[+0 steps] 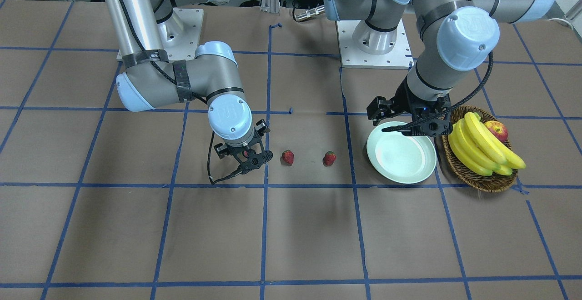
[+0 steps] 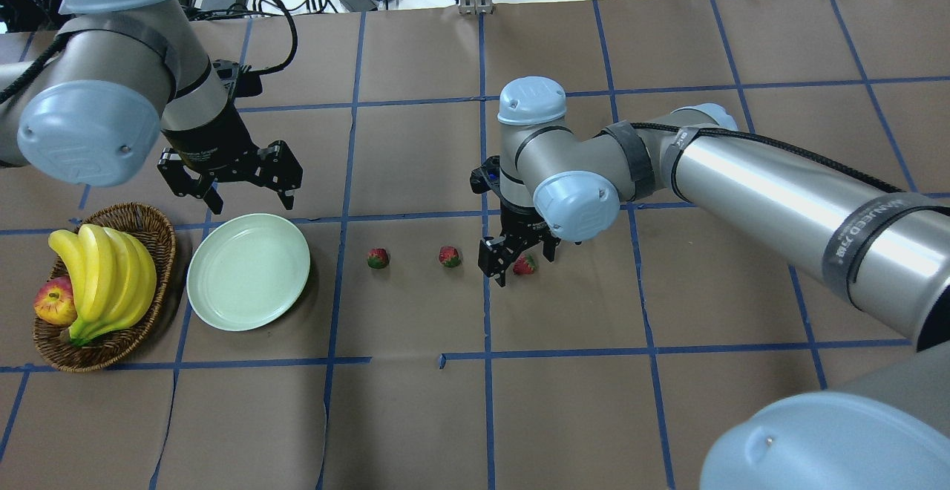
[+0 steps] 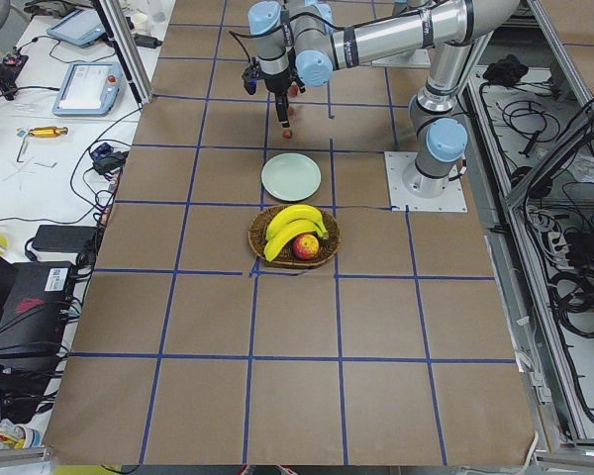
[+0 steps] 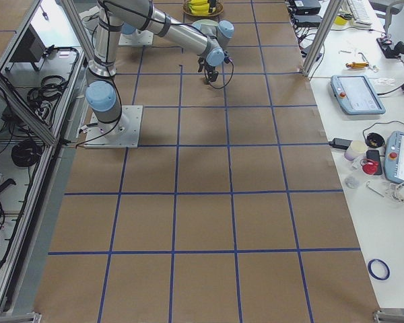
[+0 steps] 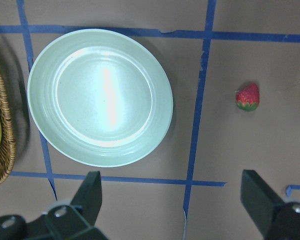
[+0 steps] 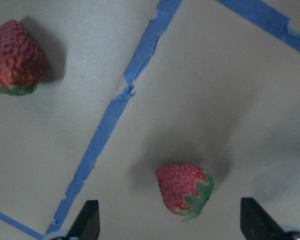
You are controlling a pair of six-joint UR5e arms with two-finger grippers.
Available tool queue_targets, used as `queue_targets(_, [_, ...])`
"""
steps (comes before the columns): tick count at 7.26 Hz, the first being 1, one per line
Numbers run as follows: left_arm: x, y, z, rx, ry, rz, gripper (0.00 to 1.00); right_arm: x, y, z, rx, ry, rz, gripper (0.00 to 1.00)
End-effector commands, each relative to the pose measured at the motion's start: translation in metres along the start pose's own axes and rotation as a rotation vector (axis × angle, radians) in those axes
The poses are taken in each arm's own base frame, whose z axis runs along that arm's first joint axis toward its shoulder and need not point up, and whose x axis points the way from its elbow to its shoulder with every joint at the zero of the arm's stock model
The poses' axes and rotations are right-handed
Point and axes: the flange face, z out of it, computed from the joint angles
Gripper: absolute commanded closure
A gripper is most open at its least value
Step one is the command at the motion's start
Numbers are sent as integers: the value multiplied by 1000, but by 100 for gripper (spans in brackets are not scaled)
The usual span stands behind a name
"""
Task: Collect all strawberries into plate
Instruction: 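Move the right gripper back to the last strawberry and grasp it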
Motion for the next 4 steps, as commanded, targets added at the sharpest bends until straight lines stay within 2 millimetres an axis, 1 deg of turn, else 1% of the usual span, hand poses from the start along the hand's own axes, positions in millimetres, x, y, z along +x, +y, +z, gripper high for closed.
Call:
queue_targets(1, [0,0,0,0,0,2,0,2,-6,3,25,11,-4,24])
queue_targets(2, [0,0,0,0,0,2,0,4,-8,7,24,14,-4,49])
queue_targets(3, [0,0,0,0,0,2,0,4,-8,6,25,16,2,76])
queue_targets(4, [0,0,0,0,0,2,0,4,-8,4,28,20,5,100])
